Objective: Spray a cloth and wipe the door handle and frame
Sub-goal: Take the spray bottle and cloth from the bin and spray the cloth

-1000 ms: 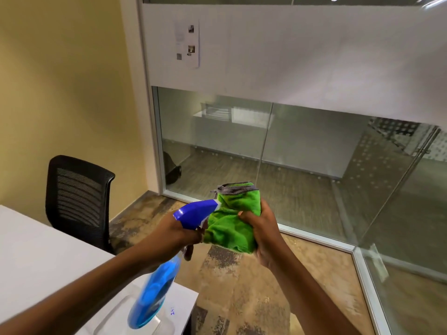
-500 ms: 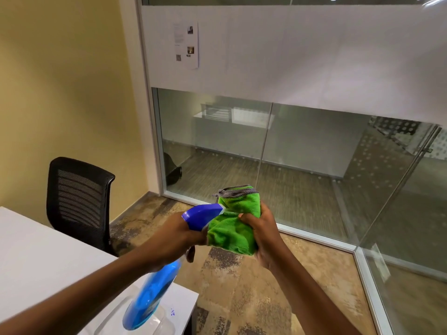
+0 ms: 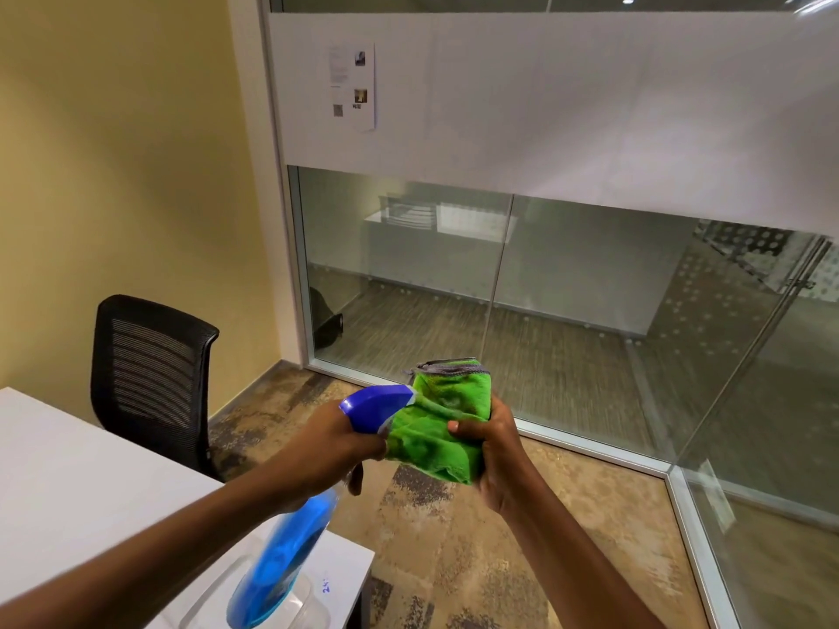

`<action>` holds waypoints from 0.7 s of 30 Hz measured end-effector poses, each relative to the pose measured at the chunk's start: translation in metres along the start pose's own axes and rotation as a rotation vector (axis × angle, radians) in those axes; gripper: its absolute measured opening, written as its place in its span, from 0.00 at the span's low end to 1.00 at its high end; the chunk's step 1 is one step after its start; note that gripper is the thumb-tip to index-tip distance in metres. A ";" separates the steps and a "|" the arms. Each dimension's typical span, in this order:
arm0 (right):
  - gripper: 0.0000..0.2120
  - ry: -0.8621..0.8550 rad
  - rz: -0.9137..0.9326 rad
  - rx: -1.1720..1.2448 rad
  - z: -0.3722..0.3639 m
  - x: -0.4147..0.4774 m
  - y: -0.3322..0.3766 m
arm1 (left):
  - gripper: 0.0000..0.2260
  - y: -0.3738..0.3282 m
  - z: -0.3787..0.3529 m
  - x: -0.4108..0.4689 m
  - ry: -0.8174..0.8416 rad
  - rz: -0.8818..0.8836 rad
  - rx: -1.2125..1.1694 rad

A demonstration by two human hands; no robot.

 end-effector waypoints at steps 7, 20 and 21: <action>0.36 0.005 -0.018 -0.016 -0.006 -0.003 -0.006 | 0.05 0.009 -0.003 0.002 0.041 0.012 0.073; 0.36 -0.001 -0.015 -0.034 -0.015 -0.001 -0.011 | 0.06 0.015 0.003 0.003 0.025 -0.005 0.027; 0.37 -0.006 -0.017 -0.038 -0.015 0.000 -0.012 | 0.05 0.017 0.003 0.004 0.026 0.002 0.037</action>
Point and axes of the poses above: each hand's wrist, its own x-axis towards the middle knuckle, its own z-axis out of the back of the hand, y = z × x, the point moved 4 cm from there along x, towards the middle knuckle, and after that the axes turned 9 degrees about x, right-handed, at the moved point
